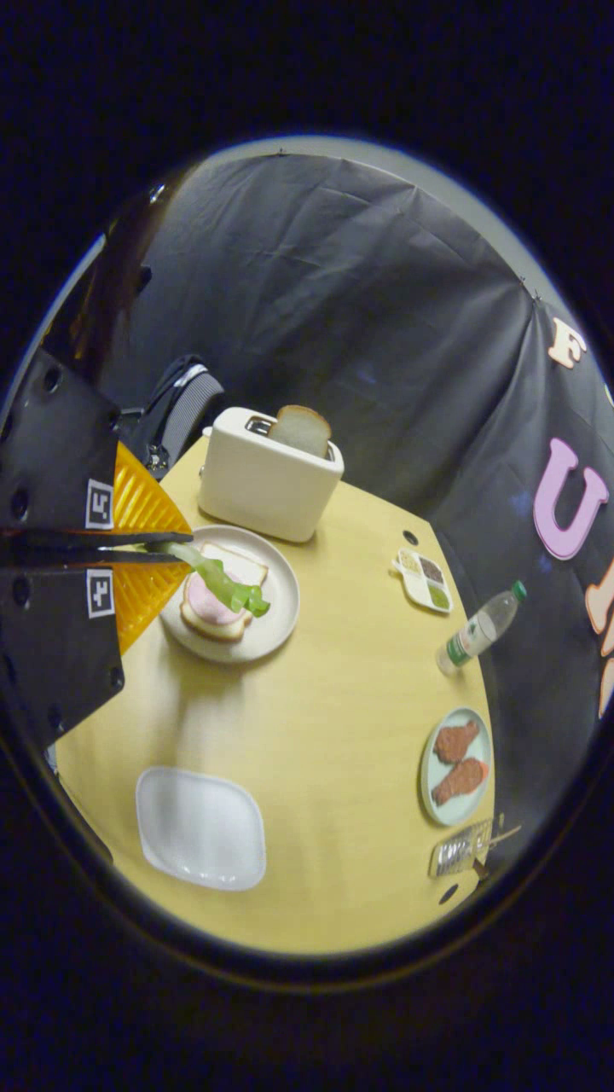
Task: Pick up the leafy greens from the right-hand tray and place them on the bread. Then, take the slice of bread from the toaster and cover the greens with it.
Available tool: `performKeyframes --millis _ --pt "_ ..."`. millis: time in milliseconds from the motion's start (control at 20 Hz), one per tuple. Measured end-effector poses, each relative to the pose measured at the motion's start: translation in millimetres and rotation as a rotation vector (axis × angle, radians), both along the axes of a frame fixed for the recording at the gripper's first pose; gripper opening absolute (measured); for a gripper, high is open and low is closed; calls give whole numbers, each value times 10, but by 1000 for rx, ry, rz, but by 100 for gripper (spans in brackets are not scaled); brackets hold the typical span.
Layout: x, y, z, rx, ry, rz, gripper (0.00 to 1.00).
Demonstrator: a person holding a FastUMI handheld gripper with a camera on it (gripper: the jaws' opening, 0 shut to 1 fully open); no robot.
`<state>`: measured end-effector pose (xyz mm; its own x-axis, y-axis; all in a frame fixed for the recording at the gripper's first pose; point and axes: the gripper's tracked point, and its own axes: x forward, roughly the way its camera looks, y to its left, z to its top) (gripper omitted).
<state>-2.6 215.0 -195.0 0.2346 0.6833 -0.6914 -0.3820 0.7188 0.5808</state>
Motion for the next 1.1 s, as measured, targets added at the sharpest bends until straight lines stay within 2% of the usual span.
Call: performKeyframes --millis 250,500,650,800,900,1100 --pt "6 706 -1 118 19 9 3" --pt "85 962 -395 134 51 -40 3" --pt "122 852 -864 59 95 -78 3" --pt "187 523 -1270 -106 63 -103 3" --pt "244 322 -1378 -190 24 -119 3" --pt "289 268 -1429 -228 12 -140 4"
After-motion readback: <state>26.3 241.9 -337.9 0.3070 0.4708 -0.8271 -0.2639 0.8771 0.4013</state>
